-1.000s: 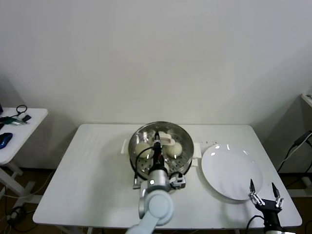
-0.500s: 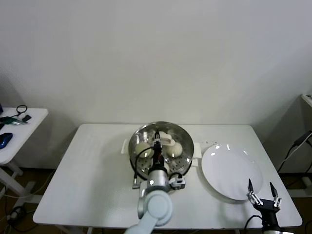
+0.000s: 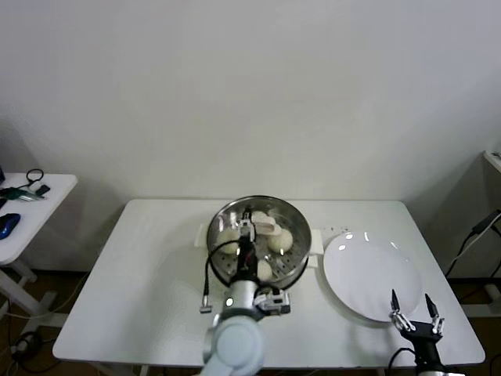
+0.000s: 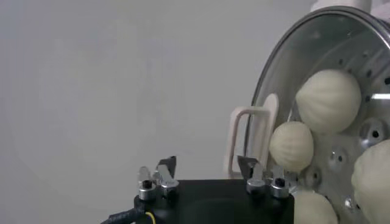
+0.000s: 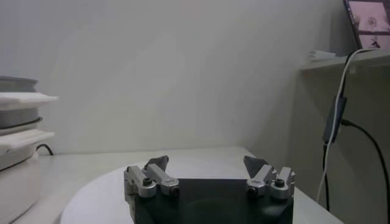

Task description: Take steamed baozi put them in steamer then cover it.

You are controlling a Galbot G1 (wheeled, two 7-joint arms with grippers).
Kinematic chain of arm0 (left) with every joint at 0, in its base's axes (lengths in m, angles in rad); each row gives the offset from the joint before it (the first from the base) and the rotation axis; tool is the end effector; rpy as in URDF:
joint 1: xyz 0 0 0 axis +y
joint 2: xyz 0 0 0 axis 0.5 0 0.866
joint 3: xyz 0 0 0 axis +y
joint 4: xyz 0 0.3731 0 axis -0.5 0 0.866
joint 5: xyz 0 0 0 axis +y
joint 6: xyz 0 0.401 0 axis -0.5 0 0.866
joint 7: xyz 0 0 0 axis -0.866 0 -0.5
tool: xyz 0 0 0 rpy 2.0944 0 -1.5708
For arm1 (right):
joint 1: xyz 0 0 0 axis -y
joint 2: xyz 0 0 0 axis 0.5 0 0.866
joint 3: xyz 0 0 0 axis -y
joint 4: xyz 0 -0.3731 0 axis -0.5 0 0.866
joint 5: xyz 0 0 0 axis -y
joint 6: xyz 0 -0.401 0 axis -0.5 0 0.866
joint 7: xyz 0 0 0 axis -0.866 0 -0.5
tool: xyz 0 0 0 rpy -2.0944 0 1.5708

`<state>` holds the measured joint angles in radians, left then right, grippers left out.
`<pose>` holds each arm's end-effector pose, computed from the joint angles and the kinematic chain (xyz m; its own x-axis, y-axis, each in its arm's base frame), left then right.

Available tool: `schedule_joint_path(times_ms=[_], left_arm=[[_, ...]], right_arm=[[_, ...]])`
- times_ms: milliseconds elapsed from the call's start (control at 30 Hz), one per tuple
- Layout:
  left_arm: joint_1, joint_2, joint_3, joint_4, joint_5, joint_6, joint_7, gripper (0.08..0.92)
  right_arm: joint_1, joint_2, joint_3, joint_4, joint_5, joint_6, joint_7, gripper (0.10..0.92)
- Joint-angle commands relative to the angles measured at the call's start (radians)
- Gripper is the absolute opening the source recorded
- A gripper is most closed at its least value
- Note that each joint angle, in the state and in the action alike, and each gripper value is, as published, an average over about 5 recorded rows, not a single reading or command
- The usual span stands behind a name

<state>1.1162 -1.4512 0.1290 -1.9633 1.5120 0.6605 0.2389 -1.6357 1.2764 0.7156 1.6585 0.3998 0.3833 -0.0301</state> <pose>0.2768 -0.1972 -0.2647 -0.9989 0.0366 0.0302 0.0358 0.1625 0.9861 0.1589 -0.1710 -0.4683 -0.9874 0.1471 0.0578 0.1480 0.9889 0.0116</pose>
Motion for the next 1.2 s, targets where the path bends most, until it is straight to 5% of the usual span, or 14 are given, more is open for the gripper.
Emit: schedule_joint_path(times_ms=[33, 267, 500, 800, 967, 1200], left_arm=[[0.009, 0.027, 0.013, -0.058, -0.060, 0.013, 0.014, 0.719], [0.098, 0.094, -0.074, -0.191, -0.294, -0.075, -0.152, 0.820], [0.211, 0.232, -0.367, -0.263, -1.057, -0.305, -0.357, 0.823], [0.420, 0.284, -0.891, -0.178, -1.822, -0.522, -0.294, 0.823], [0.496, 0.310, -0.900, -0.004, -1.904, -0.724, -0.283, 0.823], [0.471, 0.230, -0.810, 0.161, -1.876, -0.837, -0.264, 0.823]], right_arm=[[-0.009, 0.000, -0.016, 0.029, 0.020, -0.023, 0.027, 0.823], [-0.026, -0.022, -0.014, 0.119, 0.033, -0.054, 0.028, 0.823], [-0.023, -0.019, -0.020, 0.117, -0.012, -0.063, 0.028, 0.823], [-0.009, -0.016, -0.035, 0.057, -0.079, -0.059, 0.026, 0.823], [0.002, -0.026, -0.044, 0.034, -0.085, -0.069, 0.015, 0.823], [0.012, -0.028, -0.056, 0.025, -0.088, -0.075, 0.010, 0.823]])
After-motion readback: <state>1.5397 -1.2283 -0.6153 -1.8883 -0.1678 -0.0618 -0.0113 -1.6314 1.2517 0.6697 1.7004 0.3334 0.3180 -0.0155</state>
